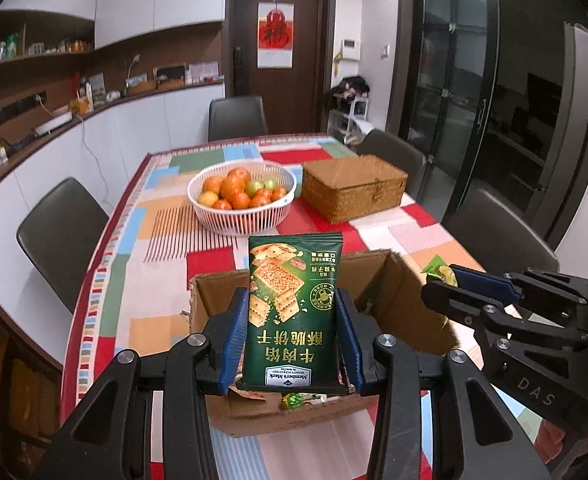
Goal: Organize snacks
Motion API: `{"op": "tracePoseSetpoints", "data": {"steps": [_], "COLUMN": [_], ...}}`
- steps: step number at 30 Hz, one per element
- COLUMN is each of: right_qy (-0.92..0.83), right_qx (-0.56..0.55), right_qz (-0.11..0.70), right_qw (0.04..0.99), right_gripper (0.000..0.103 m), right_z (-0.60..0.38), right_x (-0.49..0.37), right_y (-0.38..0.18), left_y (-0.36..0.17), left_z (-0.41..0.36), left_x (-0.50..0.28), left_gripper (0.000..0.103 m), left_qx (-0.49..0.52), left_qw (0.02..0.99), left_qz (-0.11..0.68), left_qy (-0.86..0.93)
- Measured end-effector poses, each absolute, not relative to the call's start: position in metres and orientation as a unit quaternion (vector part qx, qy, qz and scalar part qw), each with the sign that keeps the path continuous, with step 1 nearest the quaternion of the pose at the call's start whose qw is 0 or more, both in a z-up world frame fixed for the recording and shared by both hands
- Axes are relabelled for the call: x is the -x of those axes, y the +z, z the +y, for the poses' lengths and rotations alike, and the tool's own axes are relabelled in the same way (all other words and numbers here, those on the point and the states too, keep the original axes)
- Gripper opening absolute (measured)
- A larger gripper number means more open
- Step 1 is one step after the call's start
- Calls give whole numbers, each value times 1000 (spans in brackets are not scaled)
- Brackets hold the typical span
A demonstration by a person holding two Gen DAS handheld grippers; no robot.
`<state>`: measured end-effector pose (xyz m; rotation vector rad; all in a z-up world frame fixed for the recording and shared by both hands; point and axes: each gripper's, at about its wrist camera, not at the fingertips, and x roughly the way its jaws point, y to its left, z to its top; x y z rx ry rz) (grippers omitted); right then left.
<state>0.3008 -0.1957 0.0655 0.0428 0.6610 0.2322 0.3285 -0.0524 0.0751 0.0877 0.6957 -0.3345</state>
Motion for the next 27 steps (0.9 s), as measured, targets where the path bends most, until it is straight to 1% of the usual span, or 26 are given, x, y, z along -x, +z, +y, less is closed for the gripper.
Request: {"op": "tracePoseSetpoints", "data": {"steps": [2,3,5,6,8,9,11,14,15,16,17,18,20,21,23,24,26,27], "right_qy": [112,110,108,106,95,91,85,85,87,86,84,81,75,70,66,61,55,54], "right_qx": [-18,-17,-17,-17,-24,-26,-26,-20,-17,-12,-8,-6,-1,1,3,6,6,6], "right_qz": [336,339,343,347,352,351,348,345,341,335,328,321,302,294,279,272,255,249], "right_qw": [935,934,933,932,931,931,933,934,936,938,941,944,951,953,958,960,965,967], "right_gripper": [23,23,25,29,47,49,50,50,52,57,60,61,67,69,77,78,86,87], "right_z": [-195,-195,-195,-196,-199,-200,-202,-202,-202,-201,-201,-200,-200,-200,-201,-201,-201,-202], "right_x": [-312,-316,-325,-329,-334,-333,-328,-316,-310,-302,-294,-287,-268,-259,-243,-234,-216,-207], "right_y": [59,56,52,51,47,46,45,45,46,47,49,51,56,59,63,65,69,70], "left_y": [69,67,60,58,55,55,56,61,63,65,68,70,74,77,81,83,85,86], "left_z": [-53,-55,-56,-54,-51,-50,-47,-44,-42,-41,-40,-38,-36,-34,-32,-30,-28,-28], "left_x": [-339,-340,-344,-344,-338,-334,-324,-301,-293,-286,-277,-268,-251,-242,-224,-214,-198,-190], "left_gripper": [42,44,52,52,53,54,56,64,65,66,68,72,75,79,85,87,91,93], "left_qx": [-46,-48,-55,-55,-52,-51,-52,-52,-53,-53,-53,-52,-51,-52,-52,-50,-49,-49], "left_qw": [923,923,920,921,921,922,926,934,937,939,942,944,950,952,956,958,961,962], "left_qz": [349,352,360,362,362,360,353,333,326,319,312,305,290,283,271,264,255,251], "left_qy": [-155,-151,-143,-137,-132,-129,-120,-116,-115,-115,-114,-112,-106,-103,-99,-99,-95,-92]}}
